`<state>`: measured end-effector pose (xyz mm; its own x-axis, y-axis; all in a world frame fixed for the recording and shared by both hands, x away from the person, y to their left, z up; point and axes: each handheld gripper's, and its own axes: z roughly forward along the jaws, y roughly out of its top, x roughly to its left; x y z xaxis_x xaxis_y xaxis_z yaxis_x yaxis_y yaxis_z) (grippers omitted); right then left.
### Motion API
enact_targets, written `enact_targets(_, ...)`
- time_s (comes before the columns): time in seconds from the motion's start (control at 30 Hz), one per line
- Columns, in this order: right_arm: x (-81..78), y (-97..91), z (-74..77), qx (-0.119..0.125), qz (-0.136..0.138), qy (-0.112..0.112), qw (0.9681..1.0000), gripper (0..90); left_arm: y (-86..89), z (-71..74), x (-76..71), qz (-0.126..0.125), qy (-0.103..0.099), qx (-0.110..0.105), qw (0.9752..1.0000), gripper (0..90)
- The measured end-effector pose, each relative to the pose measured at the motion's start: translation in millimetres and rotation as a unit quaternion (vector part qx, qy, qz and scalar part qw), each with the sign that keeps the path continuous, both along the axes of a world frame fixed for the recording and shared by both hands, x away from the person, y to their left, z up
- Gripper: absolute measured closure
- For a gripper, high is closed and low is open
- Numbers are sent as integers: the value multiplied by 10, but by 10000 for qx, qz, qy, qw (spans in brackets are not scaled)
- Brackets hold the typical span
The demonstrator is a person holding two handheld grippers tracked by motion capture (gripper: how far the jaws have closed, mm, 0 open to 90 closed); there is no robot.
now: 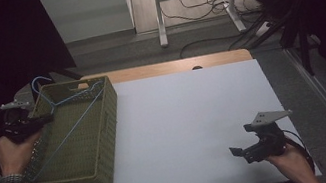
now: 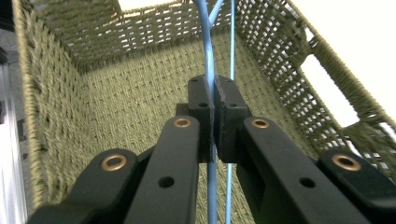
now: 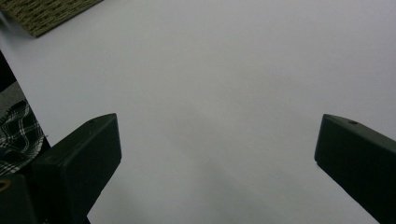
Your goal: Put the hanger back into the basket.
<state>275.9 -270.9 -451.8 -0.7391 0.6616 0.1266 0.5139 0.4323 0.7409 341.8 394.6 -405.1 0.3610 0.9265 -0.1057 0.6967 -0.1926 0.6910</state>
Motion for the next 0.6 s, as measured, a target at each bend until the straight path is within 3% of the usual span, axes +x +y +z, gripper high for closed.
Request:
enact_targets(0.47,1,-9,-31,60,0,31,10000,3,28,-390,70,122,331,-59,9994,877)
enact_targets(0.6,6,0,-50,21,-2,51,10000,3,33,-488,115,246,592,22,9979,876)
